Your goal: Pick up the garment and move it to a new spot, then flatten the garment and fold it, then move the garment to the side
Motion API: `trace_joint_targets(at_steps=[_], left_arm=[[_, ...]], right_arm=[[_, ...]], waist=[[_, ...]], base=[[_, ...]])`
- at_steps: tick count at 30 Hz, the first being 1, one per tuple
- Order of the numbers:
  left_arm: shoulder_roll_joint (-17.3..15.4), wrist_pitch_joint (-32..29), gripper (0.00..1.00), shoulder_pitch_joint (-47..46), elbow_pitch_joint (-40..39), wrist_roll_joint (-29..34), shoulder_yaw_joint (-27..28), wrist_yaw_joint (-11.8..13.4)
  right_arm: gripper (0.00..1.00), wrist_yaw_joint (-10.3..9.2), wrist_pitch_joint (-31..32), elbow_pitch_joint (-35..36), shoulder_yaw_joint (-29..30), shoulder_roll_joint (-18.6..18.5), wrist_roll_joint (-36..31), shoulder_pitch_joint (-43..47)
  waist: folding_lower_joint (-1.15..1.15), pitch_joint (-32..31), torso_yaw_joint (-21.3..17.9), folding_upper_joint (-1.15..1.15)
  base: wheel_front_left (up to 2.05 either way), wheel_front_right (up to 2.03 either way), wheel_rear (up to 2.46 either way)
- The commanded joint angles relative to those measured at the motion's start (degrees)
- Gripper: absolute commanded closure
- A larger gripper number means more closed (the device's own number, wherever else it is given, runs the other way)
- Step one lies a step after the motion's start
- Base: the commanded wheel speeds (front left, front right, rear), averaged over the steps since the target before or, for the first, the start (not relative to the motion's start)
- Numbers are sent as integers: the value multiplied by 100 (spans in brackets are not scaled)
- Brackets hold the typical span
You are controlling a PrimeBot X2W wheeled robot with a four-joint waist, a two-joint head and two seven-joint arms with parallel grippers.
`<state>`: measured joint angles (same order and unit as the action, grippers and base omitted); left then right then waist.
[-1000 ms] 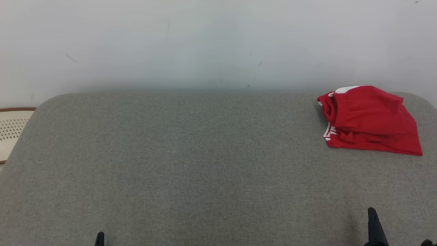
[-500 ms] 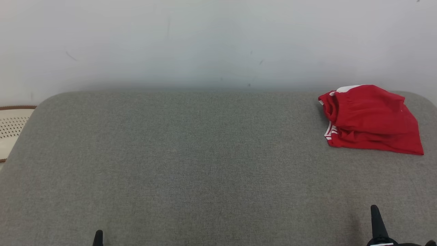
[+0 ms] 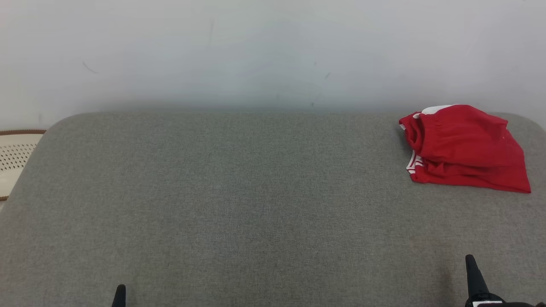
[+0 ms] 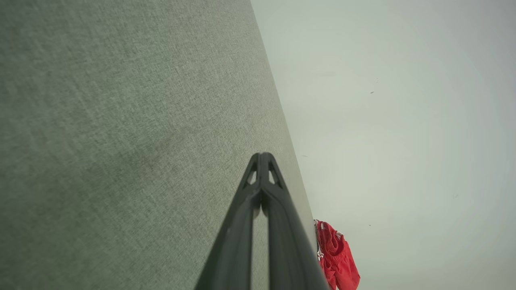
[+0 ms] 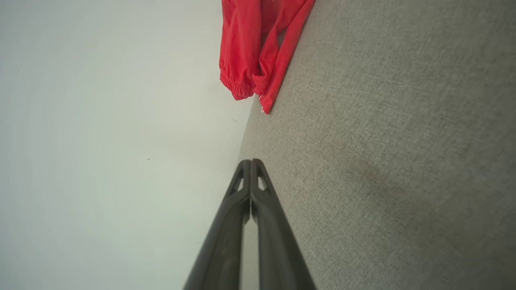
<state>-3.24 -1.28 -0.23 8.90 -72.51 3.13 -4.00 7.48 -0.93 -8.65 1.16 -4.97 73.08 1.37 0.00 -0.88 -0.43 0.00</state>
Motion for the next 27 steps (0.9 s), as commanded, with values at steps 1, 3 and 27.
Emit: trace_joint_targets(at_steps=[1, 3, 27], left_arm=[[-7, -36, 100, -93, -12, -171, 40, -52], [-4, -71, 100, -102, -5, -280, 54, -61], [24, -343, 100, -166, 70, -1384, 187, -255]], right_arm=[[100, 2, 46, 15, 33, -30, 171, -113], [100, 2, 75, 10, 49, -28, 284, -106], [100, 2, 393, -43, 222, 4, 1489, -220]], waist=[[0, 4, 2, 0], [0, 8, 4, 0], [0, 62, 27, 0]], base=[[0, 0, 0], [0, 0, 0], [0, 0, 0]])
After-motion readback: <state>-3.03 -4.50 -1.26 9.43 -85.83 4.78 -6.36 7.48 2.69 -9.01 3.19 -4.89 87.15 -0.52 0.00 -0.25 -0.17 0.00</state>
